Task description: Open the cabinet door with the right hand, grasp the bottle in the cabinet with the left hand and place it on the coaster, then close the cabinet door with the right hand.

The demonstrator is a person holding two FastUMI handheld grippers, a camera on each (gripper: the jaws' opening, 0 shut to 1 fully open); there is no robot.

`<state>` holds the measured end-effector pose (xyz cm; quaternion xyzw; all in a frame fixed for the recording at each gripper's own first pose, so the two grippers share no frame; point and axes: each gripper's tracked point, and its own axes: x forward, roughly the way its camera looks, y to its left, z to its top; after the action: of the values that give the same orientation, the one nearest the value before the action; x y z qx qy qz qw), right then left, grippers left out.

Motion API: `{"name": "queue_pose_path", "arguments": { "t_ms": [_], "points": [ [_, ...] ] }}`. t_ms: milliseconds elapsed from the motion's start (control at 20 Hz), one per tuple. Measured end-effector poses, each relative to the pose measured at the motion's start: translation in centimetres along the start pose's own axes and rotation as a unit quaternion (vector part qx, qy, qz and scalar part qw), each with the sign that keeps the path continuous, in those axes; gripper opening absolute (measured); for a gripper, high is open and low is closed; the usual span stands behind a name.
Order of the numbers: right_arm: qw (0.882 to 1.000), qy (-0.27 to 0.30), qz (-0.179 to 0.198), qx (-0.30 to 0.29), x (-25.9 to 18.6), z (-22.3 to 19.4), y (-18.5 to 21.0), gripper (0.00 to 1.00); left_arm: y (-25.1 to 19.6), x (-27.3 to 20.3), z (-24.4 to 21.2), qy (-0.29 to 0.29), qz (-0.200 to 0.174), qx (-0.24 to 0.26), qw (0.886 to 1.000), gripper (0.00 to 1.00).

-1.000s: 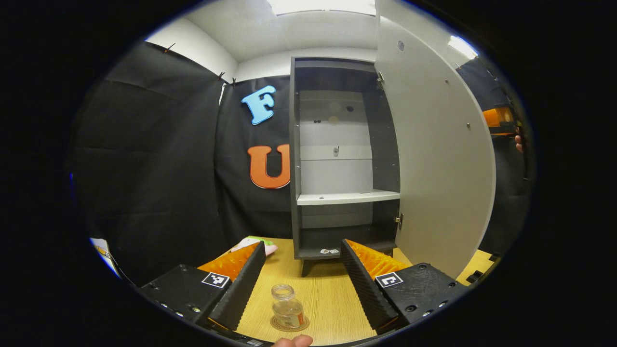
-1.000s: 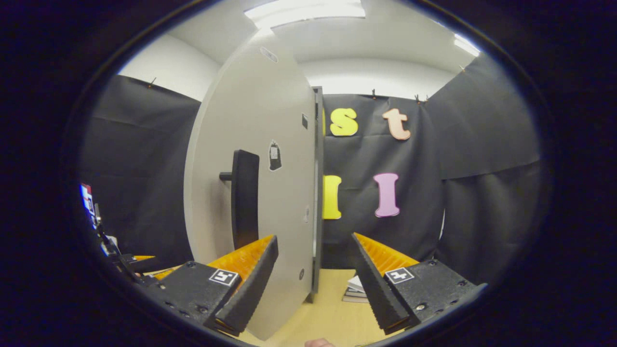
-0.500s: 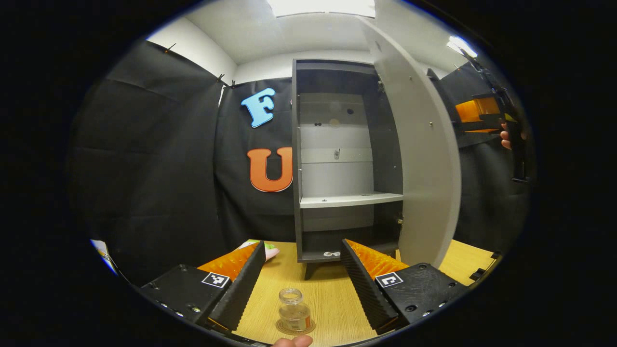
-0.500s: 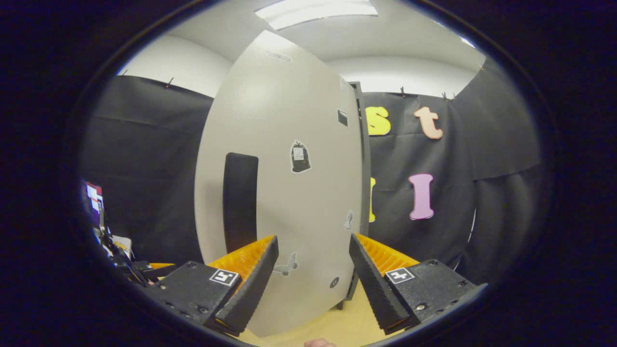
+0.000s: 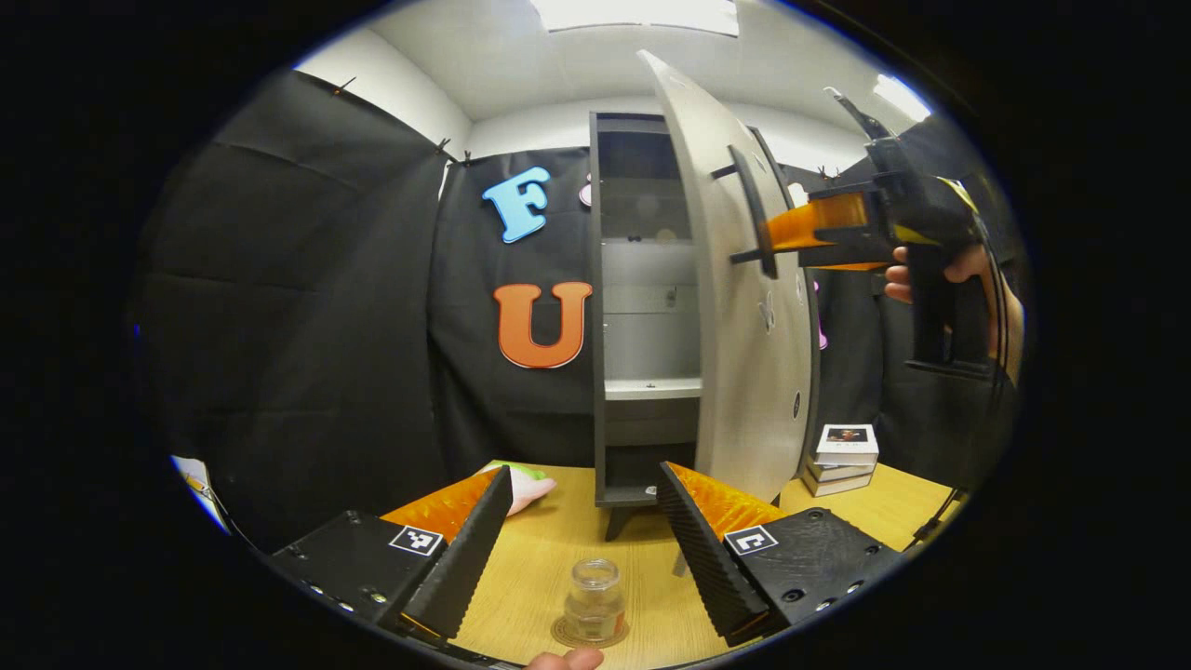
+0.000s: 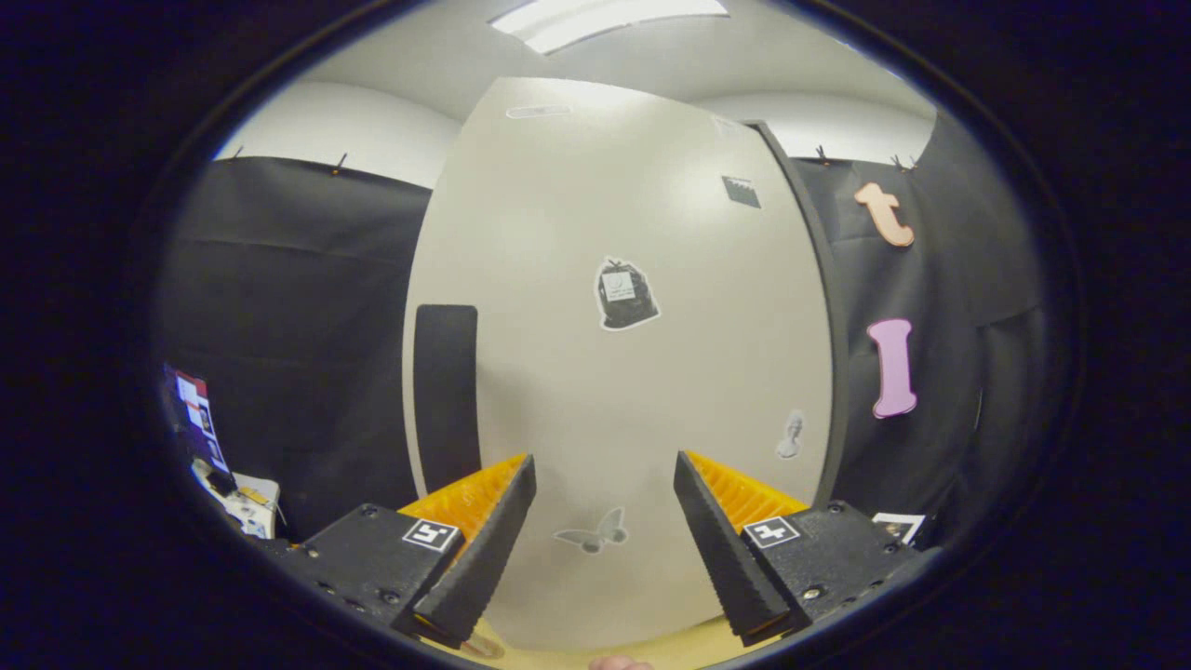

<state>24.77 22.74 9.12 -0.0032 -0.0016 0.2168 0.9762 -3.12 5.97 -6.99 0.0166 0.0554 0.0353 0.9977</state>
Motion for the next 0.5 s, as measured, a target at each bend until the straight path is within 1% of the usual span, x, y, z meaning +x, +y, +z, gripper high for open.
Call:
{"name": "queue_pose_path", "arguments": {
  "t_ms": [100, 150, 200, 250, 400, 450, 500],
  "points": [
    [1.0, 0.013, 0.003, 0.007, 2.6, -0.9, 0.9, 0.96, 0.9, 0.2, 0.1, -0.001, 0.01, -0.007, 1.0, 0.94],
    [1.0, 0.015, -0.002, 0.004, 3.7, -1.0, 1.0, 0.93, 1.3, 0.3, 0.1, -0.003, 0.014, -0.01, 1.0, 0.94],
    [1.0, 0.014, -0.008, 0.0, 4.4, -1.1, 1.0, 0.96, 1.6, 0.2, 0.1, -0.002, 0.017, -0.013, 1.0, 0.94],
    [1.0, 0.013, -0.013, -0.002, 5.0, -1.2, 1.1, 0.97, 1.8, 0.2, -0.1, 0.0, 0.021, -0.015, 1.0, 0.94],
    [1.0, 0.01, -0.024, 0.003, 4.5, -1.3, 0.7, 0.96, 2.3, 0.0, -0.3, 0.003, 0.026, -0.019, 0.999, 0.94],
    [1.0, 0.008, -0.028, 0.003, 3.9, -1.2, 0.3, 0.93, 2.3, 0.0, -0.3, 0.002, 0.027, -0.02, 0.999, 0.94],
    [0.999, 0.007, -0.033, 0.0, 3.0, -1.2, -0.1, 0.96, 2.3, 0.0, -0.3, 0.002, 0.027, -0.021, 0.999, 0.94]
  ]
}}
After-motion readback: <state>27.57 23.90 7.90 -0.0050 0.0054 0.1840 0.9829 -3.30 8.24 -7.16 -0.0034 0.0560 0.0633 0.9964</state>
